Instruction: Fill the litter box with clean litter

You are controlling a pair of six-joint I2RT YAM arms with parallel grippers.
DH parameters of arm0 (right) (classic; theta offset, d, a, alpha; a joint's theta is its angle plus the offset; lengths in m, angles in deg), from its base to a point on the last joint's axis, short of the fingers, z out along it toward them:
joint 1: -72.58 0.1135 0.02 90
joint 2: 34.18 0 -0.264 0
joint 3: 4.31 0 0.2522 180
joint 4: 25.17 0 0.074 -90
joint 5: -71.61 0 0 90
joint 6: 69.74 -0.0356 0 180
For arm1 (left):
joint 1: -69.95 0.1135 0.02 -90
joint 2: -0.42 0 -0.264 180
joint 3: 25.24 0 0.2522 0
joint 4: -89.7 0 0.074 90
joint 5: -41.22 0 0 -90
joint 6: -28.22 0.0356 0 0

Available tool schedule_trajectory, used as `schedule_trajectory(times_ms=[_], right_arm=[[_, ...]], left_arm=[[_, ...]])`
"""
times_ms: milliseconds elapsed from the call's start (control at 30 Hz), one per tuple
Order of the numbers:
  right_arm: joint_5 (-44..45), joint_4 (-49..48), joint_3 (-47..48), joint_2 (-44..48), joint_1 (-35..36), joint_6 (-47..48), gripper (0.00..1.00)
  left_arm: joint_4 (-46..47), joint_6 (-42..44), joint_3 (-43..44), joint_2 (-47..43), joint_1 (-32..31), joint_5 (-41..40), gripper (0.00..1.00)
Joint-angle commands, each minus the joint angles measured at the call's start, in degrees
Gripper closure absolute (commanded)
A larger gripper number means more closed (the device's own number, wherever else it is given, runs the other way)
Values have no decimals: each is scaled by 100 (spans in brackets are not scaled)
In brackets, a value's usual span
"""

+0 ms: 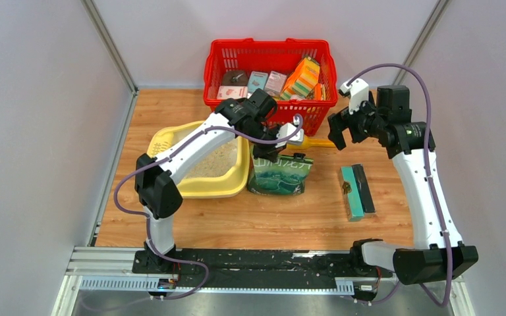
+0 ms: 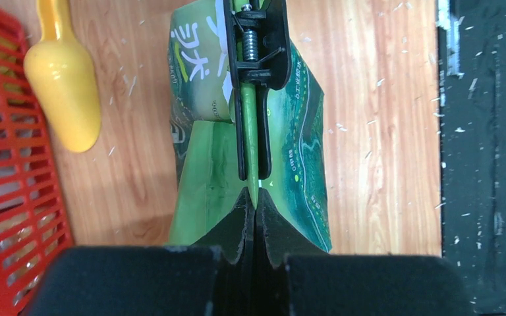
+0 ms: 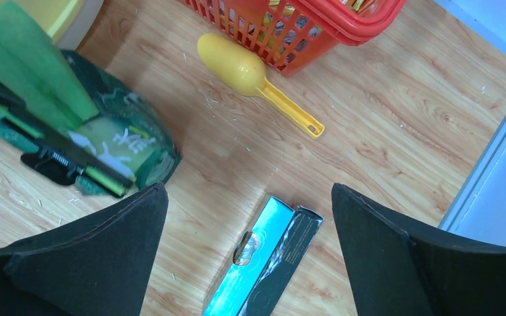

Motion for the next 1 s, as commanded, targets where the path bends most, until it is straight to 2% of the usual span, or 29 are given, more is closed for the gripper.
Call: schedule_trajectory(times_ms=[0,67,167,200,300,333,367,400,467,500,600,733,967], right_arm=[[-43,-44,211,36,-37,203,0],[-184,17,158,106,-37,273,0],[-1323,533,115,316,-46,1018,0],[-1971,614,27,387,-46,1290,0],[-2391,501,-376,634,41,1776,0],[-2338,318,-448,651,77,1802,0],[-2260,281,-509,625,94,1863,0],[-2241,290,-484,573,138,1933,0],[-2250,561,-326,241,217,2388,0],[-2233,710,-212,82,357,2565,0],[-2171,1369,516,-709,551,2944,0],[-2399,1897,1255,-1465,569,3365,2],[-2496,2381,1494,-1950,982,4219,10]], left_arm=[[1011,246,587,-390,250,417,100],[1256,324,481,-355,372,452,100],[1520,597,209,-320,443,601,100],[1608,536,104,-320,444,636,100],[1898,81,-19,-293,452,619,98],[2134,-52,-72,-337,452,593,86],[2250,-184,-134,-363,444,575,80],[2355,-420,-239,-442,452,575,67],[2532,-571,-327,-513,444,619,58],[2558,-720,-380,-565,444,636,49],[2629,-993,-520,-706,470,654,40],[2611,-1222,-933,-1127,636,689,38],[2330,-1337,-1944,-2191,953,690,37]])
